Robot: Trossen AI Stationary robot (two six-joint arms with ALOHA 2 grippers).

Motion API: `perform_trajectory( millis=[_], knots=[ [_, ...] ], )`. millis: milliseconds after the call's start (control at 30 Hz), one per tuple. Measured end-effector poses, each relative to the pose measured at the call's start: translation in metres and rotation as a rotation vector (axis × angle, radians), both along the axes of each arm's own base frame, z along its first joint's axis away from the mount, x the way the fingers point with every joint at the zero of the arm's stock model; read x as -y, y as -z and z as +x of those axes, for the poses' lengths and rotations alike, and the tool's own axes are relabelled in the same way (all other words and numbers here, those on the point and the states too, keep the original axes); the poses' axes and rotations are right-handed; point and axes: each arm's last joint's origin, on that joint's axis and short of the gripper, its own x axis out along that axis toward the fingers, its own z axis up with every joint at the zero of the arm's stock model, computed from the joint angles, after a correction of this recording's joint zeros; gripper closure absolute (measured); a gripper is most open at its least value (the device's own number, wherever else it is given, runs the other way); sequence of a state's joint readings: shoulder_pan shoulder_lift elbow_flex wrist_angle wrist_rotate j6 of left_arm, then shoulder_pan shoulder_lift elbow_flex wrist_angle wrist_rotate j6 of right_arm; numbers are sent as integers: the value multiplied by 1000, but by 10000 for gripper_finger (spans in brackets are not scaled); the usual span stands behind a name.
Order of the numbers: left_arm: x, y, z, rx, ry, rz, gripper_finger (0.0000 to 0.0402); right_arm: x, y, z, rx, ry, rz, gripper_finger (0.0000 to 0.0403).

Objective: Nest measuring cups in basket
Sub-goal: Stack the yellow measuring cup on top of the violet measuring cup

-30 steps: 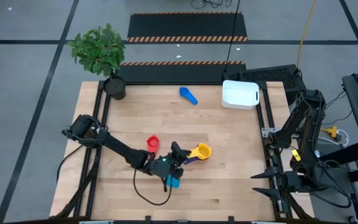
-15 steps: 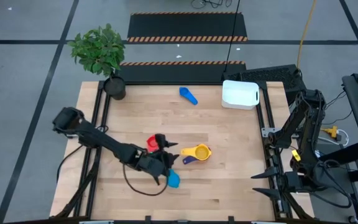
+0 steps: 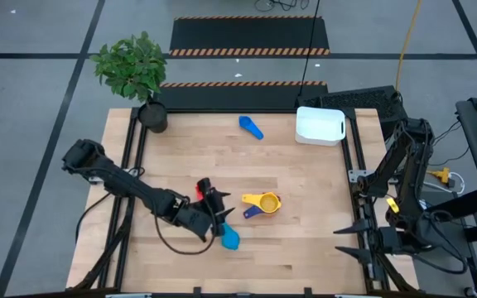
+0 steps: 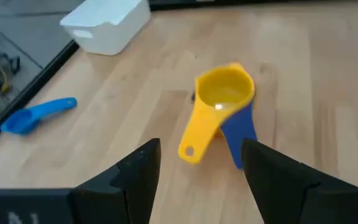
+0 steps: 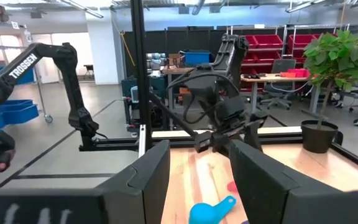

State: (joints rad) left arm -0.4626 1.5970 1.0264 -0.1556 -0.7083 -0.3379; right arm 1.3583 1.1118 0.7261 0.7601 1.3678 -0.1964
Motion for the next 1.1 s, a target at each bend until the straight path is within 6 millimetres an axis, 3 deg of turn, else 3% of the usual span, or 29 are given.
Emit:
perform_trajectory(
  millis=[267, 433, 600, 733, 933, 1100],
  knots=[
    [-1, 17, 21, 53, -10, -23, 173, 5, -2, 8, 0, 44, -28, 241],
    [-6, 27, 34, 53, 7, -80, 127, 6, -2, 12, -1, 63, -46, 241],
    [-13, 31, 54, -49, 37, -87, 53, 7, -2, 14, -1, 73, -48, 241],
    [-12, 36, 75, -146, 45, -89, 16, 7, -2, 14, -1, 72, -48, 241],
    [-10, 51, 108, -319, 51, 46, 7, 7, -2, 14, 0, 70, -47, 241],
    [-13, 53, 118, -401, 31, 67, 7, 7, -2, 13, 0, 67, -44, 241]
  ],
)
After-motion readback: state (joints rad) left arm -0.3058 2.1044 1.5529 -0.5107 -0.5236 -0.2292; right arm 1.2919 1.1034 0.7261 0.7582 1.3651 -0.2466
